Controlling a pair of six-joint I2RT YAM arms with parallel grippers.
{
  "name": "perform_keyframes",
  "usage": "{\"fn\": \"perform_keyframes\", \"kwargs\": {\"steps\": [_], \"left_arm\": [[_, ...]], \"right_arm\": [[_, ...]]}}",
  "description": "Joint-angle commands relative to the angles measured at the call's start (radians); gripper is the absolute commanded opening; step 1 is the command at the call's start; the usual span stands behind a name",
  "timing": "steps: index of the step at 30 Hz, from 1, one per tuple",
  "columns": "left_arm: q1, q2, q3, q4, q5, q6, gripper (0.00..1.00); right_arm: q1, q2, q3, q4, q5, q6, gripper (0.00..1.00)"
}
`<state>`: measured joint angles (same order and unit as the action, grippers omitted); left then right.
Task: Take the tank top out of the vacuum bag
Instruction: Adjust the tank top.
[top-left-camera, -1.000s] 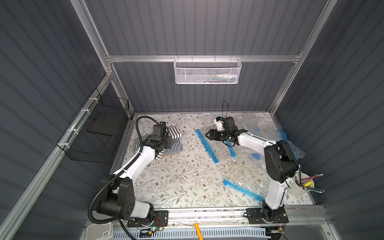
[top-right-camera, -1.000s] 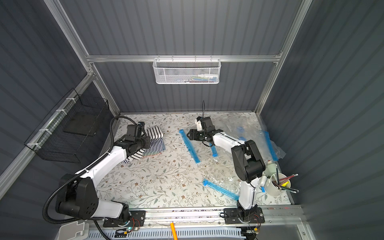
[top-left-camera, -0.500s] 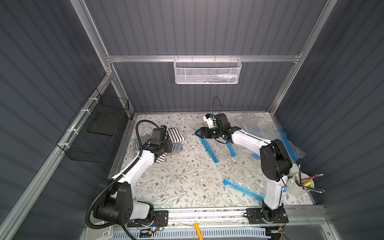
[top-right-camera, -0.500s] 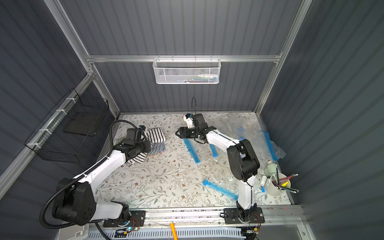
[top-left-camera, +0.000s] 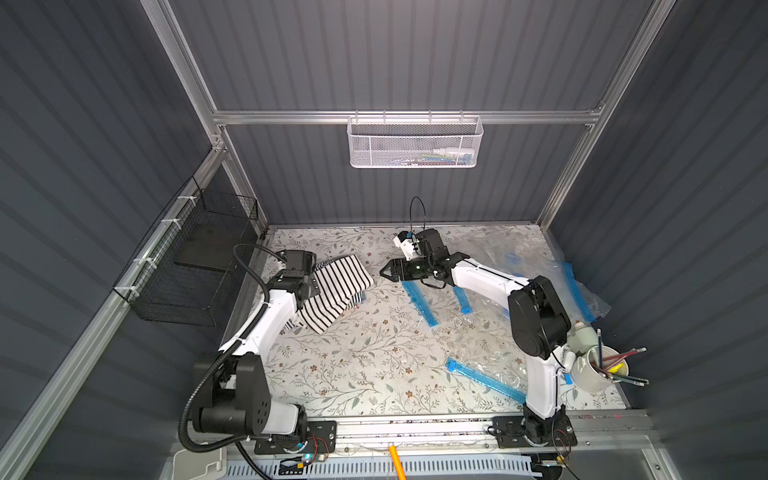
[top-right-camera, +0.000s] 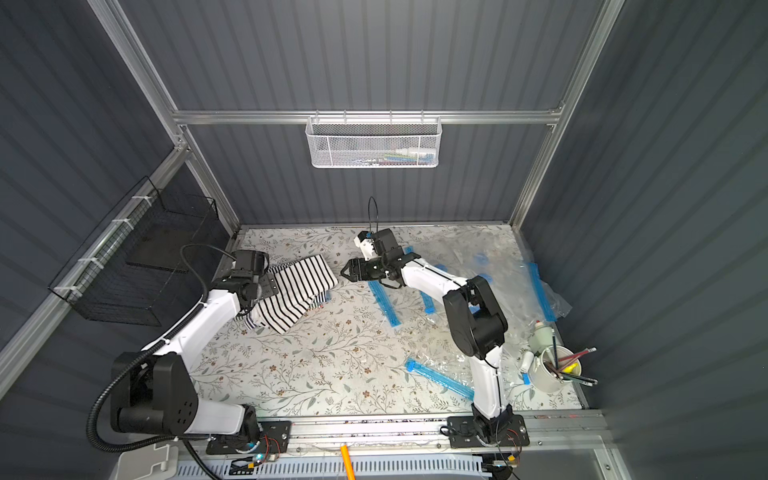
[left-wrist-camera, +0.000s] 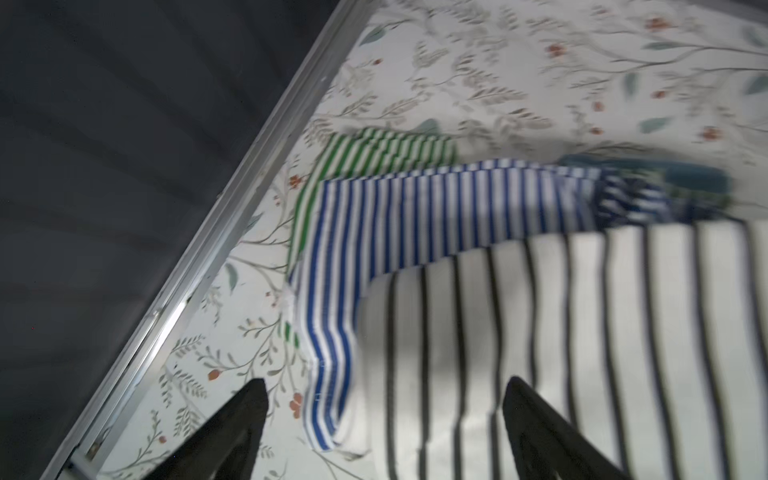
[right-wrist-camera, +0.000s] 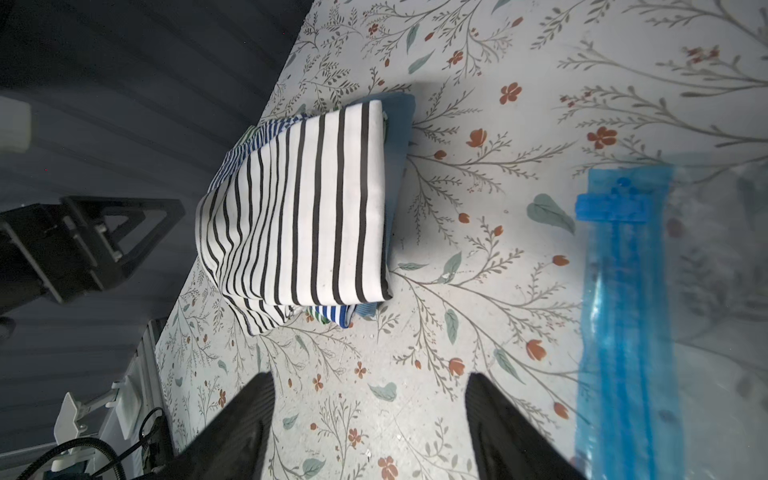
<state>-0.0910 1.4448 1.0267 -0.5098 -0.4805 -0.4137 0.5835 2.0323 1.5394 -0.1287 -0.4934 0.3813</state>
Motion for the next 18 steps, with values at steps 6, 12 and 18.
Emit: {"fn": "perform_keyframes", "kwargs": {"steps": [6,12,18], "left_arm": [[0.014,0.090,0.004,-0.033,0.009,-0.042,0.81],[0.016,0.090,0.016,0.017,0.063,-0.028,0.31],[0.015,0.141,0.055,-0.033,-0.022,-0.023,0.18]], "right_arm": [[-0.003,-0.018,-0.006,-0.034,0.023,-0.038,0.74],[-0.006,-0.022,-0.026,-0.035,0.048,-0.034,0.72],[-0.022,-0.042,-0.056,-0.031,0.067,-0.027,0.71]]}}
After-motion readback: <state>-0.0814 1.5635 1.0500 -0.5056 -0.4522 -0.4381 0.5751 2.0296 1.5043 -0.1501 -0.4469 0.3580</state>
